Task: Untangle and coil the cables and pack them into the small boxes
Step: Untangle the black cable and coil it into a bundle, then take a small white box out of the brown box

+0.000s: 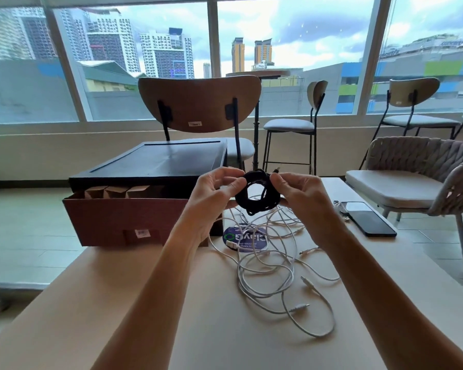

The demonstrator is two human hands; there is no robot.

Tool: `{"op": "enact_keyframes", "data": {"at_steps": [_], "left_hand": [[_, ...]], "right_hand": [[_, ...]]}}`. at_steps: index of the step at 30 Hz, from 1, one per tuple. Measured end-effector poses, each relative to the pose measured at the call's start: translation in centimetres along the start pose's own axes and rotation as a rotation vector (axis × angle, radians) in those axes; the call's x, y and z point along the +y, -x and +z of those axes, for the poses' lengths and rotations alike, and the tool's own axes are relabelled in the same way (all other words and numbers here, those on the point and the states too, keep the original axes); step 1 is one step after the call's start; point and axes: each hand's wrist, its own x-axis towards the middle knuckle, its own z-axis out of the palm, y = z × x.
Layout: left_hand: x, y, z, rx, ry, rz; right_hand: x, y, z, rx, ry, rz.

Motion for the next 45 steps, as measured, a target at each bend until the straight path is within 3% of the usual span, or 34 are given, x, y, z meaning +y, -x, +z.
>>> {"op": "enact_keyframes", "data": {"at_steps": [14, 21, 31, 33, 36, 42, 45], "left_hand": [[-2.9, 7.4, -5.0, 0.078, -0.052, -0.118], [-4.9, 10.2, -7.3, 0.087, -0.275, -0.148], [-8.5, 12.2, -9.5, 0.064, -0.688, -0.228], [-8.4, 12.3, -9.9, 0.062, -0.717, -0.232], [-7.4, 12.0, -10.5, 0.105, -0.792, -0.149], [-4.6, 8.7, -12.1, 0.338, -0.923, 0.186], [-3.8, 6.3, -12.9, 0.359, -1.006, 0.265]], "right_hand": [[3.7, 5.6, 5.7, -0.091, 0.011, 0.139], [6.1, 8.0, 8.5, -0.162, -0.002, 0.223], [8.2, 10.7, 10.4, -0.219, 0.406, 0.199], [8.2, 10.5, 10.4, -0.209, 0.397, 0.202], [7.3, 9.7, 10.2, -0.169, 0.330, 0.196], [4.2, 5.4, 10.4, -0.071, 0.293, 0.037], [3.3, 2.9, 10.6, -0.089, 0.347, -0.019]]}}
